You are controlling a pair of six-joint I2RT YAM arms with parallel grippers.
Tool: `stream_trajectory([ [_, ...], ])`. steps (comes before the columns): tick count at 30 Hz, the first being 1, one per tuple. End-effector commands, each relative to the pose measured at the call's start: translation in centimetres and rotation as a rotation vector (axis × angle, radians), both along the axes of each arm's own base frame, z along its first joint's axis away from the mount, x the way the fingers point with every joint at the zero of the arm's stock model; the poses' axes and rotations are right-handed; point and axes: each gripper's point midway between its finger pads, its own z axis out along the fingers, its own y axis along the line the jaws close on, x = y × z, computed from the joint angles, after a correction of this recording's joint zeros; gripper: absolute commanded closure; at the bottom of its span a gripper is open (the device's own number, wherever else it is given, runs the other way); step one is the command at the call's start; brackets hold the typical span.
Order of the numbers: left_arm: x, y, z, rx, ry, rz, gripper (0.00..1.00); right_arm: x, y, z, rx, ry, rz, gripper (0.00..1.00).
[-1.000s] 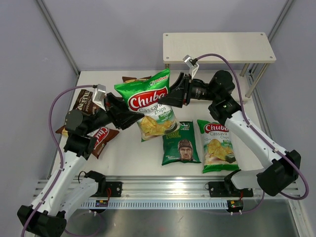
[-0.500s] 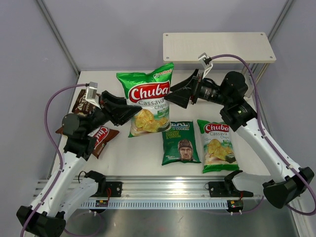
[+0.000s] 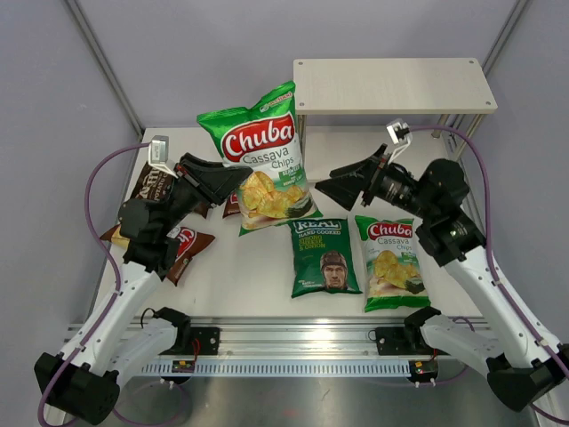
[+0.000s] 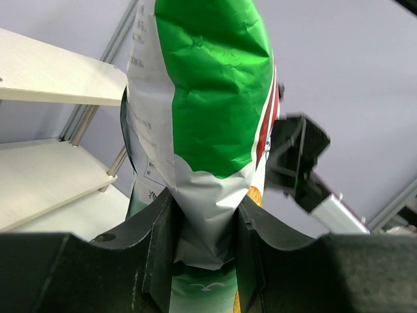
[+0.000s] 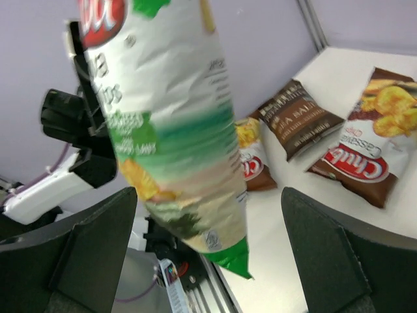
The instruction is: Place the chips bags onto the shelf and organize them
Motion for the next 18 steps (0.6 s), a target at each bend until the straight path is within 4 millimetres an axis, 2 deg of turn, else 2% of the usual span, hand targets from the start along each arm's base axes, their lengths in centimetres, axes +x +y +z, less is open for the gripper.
stream_trajectory([
  [1,-0.1,1.7,5.5,-0.196,-0.058,0.05,1.0,-2.1,-0.3,-0.7,0.114,-0.014,0.047,0.01],
  [3,0.4,2.1,6.1,-0.25,-0.031,0.052,1.0,-3.1,-1.0,-1.8,0.137,-0.023,0.033,0.01],
  [6,1.2,2.8,6.9,-0.345,0.005,0.061,1.0,-4.3,-2.0,-1.6,0.199,-0.069,0.02,0.01],
  [7,1.5,3.0,7.2,-0.373,0.013,0.067,1.0,-4.7,-1.8,-2.1,0.235,-0.088,0.043,0.01],
  [9,1.8,2.9,7.6,-0.418,0.028,0.038,1.0,-5.1,-1.7,-2.0,0.315,-0.035,0.08,0.0],
  [12,1.6,2.5,8.6,-0.486,0.037,-0.018,1.0,-5.1,-1.1,-1.4,0.425,-0.017,0.111,0.0],
  [13,2.2,1.8,8.2,-0.493,0.065,-0.036,1.0,-5.0,-1.1,-0.6,0.464,-0.047,0.097,0.0],
  [14,2.1,1.5,8.5,-0.514,0.06,-0.057,1.0,-5.4,-0.4,-0.4,0.465,-0.077,0.109,0.01],
  [18,2.6,0.1,8.2,-0.592,0.137,-0.133,1.0,-4.5,0.8,1.2,0.474,-0.145,0.067,0.01],
])
